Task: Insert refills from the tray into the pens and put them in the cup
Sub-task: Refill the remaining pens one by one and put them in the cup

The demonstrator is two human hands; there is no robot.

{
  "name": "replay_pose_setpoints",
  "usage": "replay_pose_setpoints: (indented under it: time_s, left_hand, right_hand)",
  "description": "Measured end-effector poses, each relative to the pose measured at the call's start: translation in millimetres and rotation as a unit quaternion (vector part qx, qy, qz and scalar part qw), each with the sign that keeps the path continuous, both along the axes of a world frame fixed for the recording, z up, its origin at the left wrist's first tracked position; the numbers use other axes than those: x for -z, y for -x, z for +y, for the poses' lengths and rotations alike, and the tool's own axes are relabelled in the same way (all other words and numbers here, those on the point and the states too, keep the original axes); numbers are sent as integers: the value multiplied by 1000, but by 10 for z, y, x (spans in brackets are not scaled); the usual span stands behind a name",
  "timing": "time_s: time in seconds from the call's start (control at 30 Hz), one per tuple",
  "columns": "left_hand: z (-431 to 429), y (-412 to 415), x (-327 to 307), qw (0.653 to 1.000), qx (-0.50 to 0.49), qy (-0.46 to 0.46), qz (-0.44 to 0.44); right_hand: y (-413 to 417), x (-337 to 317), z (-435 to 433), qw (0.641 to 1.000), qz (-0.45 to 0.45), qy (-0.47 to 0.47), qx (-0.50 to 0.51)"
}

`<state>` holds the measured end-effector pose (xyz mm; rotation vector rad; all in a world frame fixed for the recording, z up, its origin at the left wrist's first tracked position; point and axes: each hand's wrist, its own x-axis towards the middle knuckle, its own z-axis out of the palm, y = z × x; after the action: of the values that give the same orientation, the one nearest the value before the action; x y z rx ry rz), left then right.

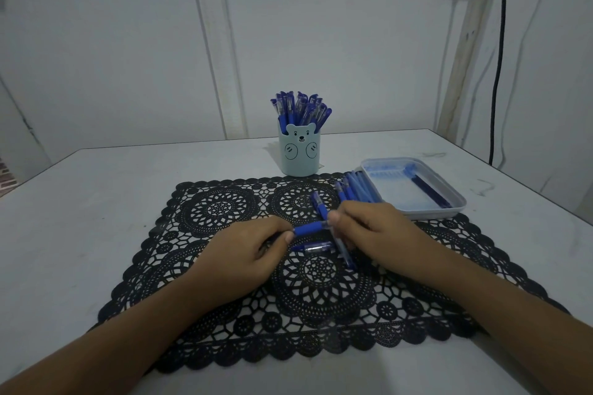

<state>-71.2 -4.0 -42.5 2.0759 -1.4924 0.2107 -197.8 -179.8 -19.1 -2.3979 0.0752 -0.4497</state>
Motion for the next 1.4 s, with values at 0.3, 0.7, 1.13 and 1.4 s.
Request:
replay_pose_setpoints:
  time_s: [0.3, 0.7, 1.13, 1.4]
  left_hand:
    - [18, -20, 6, 1000, -7, 5, -17]
    - [-3, -61, 20, 996, -35, 70, 46]
    - [-8, -42, 21, 997, -21, 60, 45]
    - [-5, -27, 0, 999, -20, 39, 29]
  right_hand:
    - [-7, 9, 9, 1000, -3, 23, -3]
    - [-75, 188, -91, 974, 40, 224, 1]
    - [-89, 9, -197, 970, -87, -211, 86]
    - [-39, -34, -67, 971, -75, -226, 20]
